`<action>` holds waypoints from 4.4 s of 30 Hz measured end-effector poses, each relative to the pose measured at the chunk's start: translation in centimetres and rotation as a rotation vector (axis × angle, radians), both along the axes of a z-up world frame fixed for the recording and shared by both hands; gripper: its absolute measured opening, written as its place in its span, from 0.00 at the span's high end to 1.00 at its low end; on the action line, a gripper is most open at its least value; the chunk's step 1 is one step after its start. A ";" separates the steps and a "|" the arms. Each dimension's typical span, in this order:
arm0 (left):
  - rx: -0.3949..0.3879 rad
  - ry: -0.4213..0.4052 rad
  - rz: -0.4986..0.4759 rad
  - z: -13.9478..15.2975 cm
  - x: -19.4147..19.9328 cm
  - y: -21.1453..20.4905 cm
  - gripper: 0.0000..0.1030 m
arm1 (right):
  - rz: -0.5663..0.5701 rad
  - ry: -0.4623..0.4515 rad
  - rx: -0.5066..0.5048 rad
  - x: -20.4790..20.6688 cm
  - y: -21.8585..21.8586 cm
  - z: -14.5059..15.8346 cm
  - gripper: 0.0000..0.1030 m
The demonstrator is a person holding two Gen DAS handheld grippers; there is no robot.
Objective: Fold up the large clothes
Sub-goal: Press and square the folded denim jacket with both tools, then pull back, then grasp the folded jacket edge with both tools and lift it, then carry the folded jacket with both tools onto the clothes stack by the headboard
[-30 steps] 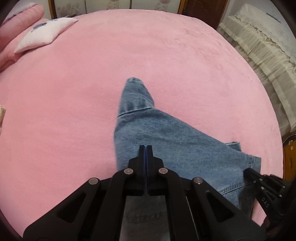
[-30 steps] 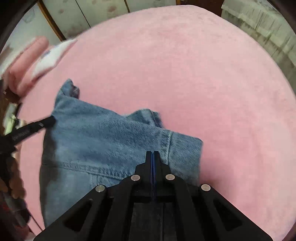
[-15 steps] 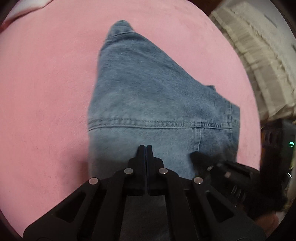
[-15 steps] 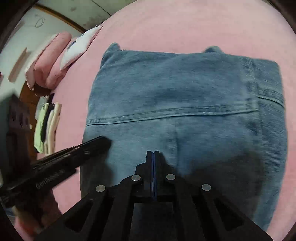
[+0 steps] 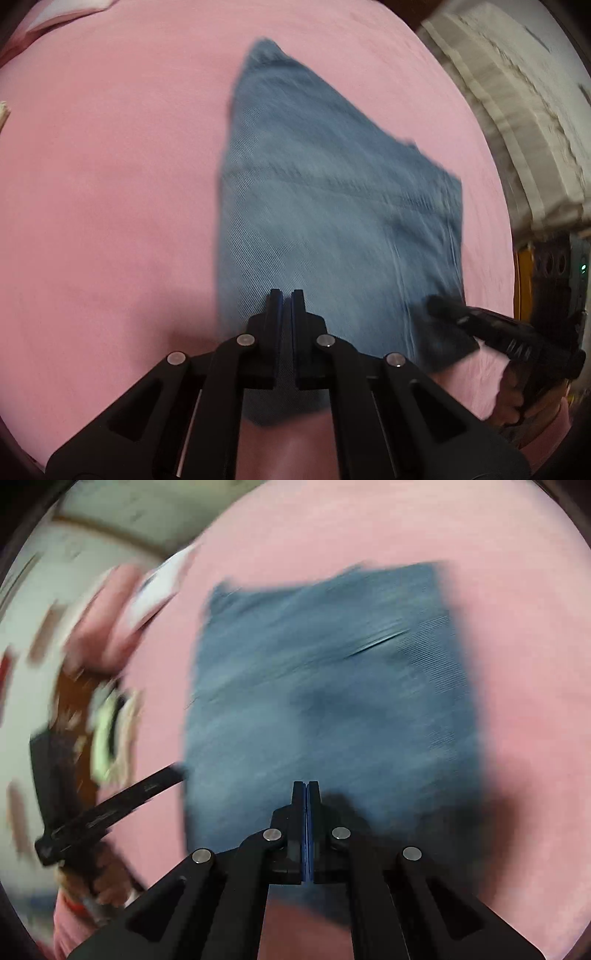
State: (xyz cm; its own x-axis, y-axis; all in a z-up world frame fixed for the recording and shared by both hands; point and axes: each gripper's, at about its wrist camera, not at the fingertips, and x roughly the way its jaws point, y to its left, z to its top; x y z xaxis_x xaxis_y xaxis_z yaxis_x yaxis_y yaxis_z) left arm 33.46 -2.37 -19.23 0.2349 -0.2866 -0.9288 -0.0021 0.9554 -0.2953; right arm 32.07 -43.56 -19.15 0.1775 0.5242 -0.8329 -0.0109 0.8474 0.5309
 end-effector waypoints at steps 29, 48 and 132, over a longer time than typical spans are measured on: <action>0.249 0.089 0.119 5.1 -10.1 -3.0 0.46 | -0.032 0.139 -0.310 -12.1 0.2 6.4 0.34; 0.305 0.020 0.075 10.7 -9.0 -5.6 0.38 | -0.039 0.030 -0.365 -10.4 -0.2 13.5 0.13; 0.266 -0.262 0.431 18.6 -4.5 48.0 0.62 | 0.213 -0.282 0.250 -0.7 40.5 14.8 0.82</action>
